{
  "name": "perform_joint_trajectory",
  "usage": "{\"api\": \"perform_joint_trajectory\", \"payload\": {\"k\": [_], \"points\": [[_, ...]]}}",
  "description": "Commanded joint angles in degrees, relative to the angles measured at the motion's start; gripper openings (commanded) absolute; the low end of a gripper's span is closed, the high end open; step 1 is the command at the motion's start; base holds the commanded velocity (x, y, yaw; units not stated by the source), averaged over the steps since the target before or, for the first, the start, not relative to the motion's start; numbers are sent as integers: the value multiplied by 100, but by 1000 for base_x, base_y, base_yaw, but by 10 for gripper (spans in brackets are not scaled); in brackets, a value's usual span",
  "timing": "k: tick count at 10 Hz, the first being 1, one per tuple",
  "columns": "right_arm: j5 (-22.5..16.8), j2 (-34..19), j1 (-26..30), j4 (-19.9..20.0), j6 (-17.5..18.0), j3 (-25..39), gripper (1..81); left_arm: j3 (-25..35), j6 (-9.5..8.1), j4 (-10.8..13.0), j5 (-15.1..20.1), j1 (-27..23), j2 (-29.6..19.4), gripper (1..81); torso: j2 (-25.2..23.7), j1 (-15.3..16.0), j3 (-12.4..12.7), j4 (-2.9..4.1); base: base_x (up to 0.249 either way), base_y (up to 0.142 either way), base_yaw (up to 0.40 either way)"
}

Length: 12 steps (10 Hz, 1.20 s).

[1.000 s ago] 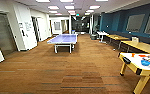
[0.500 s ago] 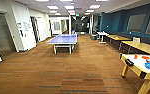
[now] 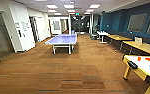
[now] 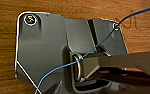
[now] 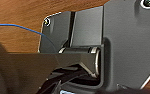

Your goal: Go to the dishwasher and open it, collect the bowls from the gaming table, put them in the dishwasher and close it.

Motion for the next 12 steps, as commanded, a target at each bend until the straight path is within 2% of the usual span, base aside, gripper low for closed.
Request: {"api": "perform_joint_trajectory", "payload": {"k": [1,12], "points": [[-228,27,254,-71,-9,55,811,92,29,15,276,-228,-10,811,0,1,0,0,201,0,0],[-228,27,245,-80,-9,46,811,92,37,33,285,-228,17,811,0,1,0,0,202,0,0]]}}
